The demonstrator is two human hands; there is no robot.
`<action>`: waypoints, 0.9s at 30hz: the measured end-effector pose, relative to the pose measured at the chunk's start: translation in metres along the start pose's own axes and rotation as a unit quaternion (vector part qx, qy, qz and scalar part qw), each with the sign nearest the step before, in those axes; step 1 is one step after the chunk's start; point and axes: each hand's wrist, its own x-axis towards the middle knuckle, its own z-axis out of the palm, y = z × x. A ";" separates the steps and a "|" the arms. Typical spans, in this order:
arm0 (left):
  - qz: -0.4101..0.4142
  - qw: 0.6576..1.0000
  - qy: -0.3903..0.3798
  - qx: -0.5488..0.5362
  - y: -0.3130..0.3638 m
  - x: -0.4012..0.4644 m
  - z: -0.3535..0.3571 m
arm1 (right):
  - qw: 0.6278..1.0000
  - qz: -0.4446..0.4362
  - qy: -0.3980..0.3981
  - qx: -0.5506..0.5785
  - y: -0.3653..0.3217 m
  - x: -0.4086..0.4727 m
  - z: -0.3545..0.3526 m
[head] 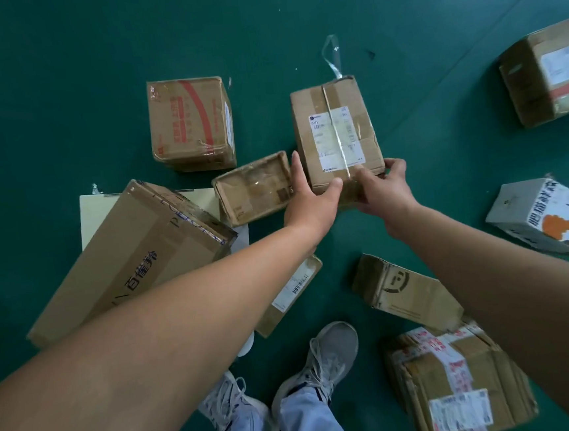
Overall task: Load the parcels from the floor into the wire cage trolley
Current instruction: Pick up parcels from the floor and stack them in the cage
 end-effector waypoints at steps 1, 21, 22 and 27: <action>-0.006 1.000 -0.009 -0.015 0.006 -0.014 -0.003 | 1.000 -0.004 0.003 -0.005 -0.003 -0.014 -0.005; -0.077 0.978 0.005 -0.196 0.189 -0.439 -0.322 | 0.982 -0.087 -0.129 -0.109 -0.285 -0.496 -0.006; -0.073 0.976 0.023 -0.205 0.187 -0.462 -0.340 | 0.977 -0.098 -0.150 -0.113 -0.296 -0.522 0.004; -0.069 0.955 0.104 -0.268 0.161 -0.569 -0.422 | 0.949 -0.145 -0.226 -0.165 -0.327 -0.644 0.054</action>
